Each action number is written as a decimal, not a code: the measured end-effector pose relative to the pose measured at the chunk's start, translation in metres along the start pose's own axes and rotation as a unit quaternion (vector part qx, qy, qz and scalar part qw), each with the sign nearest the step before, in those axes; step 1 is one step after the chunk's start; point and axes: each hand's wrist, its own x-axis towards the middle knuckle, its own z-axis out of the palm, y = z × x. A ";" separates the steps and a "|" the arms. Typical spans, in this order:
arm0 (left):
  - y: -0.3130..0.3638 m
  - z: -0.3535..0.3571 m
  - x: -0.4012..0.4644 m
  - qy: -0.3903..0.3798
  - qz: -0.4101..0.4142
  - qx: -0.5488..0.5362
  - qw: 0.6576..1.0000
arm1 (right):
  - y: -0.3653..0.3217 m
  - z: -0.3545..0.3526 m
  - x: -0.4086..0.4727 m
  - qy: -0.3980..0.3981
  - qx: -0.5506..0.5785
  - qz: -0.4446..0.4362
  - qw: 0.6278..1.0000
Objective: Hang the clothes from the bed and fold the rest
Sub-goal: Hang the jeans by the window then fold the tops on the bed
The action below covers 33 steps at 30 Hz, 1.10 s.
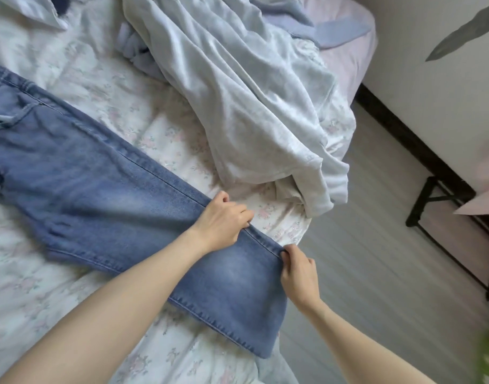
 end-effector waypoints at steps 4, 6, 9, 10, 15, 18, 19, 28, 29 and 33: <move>-0.003 0.008 0.014 -0.068 -0.034 0.061 0.995 | 0.004 -0.004 0.021 -0.054 -0.044 0.027 0.997; -0.005 0.013 0.015 -0.076 -0.054 0.067 0.993 | 0.003 0.001 0.024 -0.057 -0.068 0.025 0.996; -0.005 0.012 0.005 -0.014 -0.056 0.101 0.993 | 0.002 0.004 0.024 -0.051 -0.100 0.033 0.993; -0.006 0.011 0.000 0.014 -0.051 0.121 0.991 | 0.002 0.003 0.024 -0.051 -0.118 0.039 0.991; -0.020 0.023 -0.024 0.100 -0.078 0.164 0.978 | -0.007 0.002 0.011 -0.009 -0.134 -0.047 0.990; -0.031 0.024 -0.032 0.041 -0.141 0.159 0.976 | -0.031 0.011 -0.002 0.000 -0.124 -0.180 0.976; -0.036 0.025 -0.034 0.013 -0.167 0.160 0.973 | -0.039 0.017 -0.005 -0.029 -0.137 -0.211 0.967; -0.090 0.020 -0.044 -0.018 -0.374 0.120 0.920 | -0.097 0.049 0.022 -0.107 -0.162 -0.187 0.963; -0.096 0.018 -0.046 -0.016 -0.386 0.109 0.916 | -0.108 0.049 0.028 -0.105 -0.169 -0.215 0.956; -0.128 0.010 -0.066 -0.025 -0.405 0.089 0.910 | -0.144 0.060 0.049 -0.112 -0.216 -0.284 0.927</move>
